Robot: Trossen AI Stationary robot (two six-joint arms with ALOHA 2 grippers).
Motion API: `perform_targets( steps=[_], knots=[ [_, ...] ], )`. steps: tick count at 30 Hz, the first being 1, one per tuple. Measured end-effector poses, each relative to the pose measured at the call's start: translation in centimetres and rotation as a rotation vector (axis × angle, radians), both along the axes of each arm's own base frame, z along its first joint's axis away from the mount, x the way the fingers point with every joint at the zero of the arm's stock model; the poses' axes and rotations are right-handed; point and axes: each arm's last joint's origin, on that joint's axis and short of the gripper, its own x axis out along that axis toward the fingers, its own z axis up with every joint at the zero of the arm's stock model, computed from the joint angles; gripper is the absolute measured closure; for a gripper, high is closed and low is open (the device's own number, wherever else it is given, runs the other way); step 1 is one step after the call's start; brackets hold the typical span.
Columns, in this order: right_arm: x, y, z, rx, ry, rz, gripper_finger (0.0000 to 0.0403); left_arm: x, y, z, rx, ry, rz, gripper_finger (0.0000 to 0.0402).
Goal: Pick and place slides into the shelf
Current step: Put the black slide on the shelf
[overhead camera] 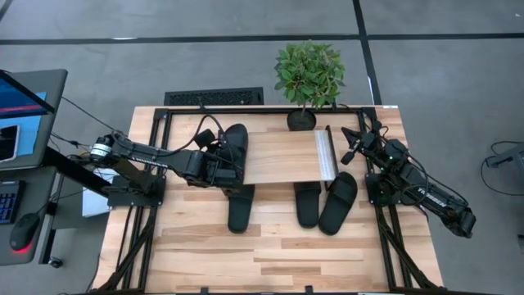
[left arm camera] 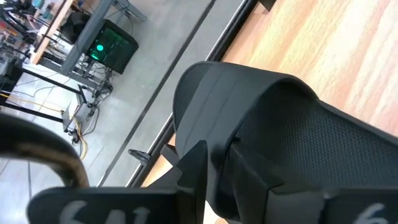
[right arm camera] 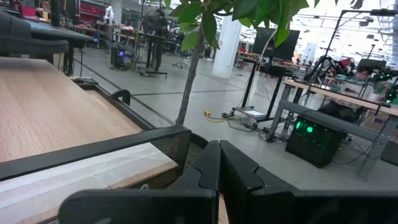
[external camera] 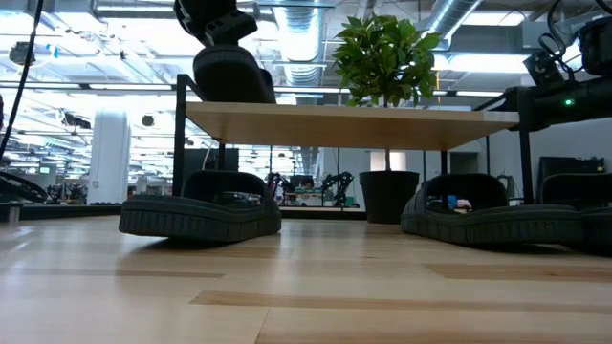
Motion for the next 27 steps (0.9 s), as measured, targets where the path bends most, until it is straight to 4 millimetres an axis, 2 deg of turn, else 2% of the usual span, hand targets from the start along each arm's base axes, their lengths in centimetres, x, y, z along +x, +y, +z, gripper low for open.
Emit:
perform_targets(
  steps=[27],
  knots=[
    [0.0,0.0,0.01,0.0,0.0,0.0,0.0403,-0.07,0.23,-0.14,-0.053,0.02,-0.003,0.03]
  ],
)
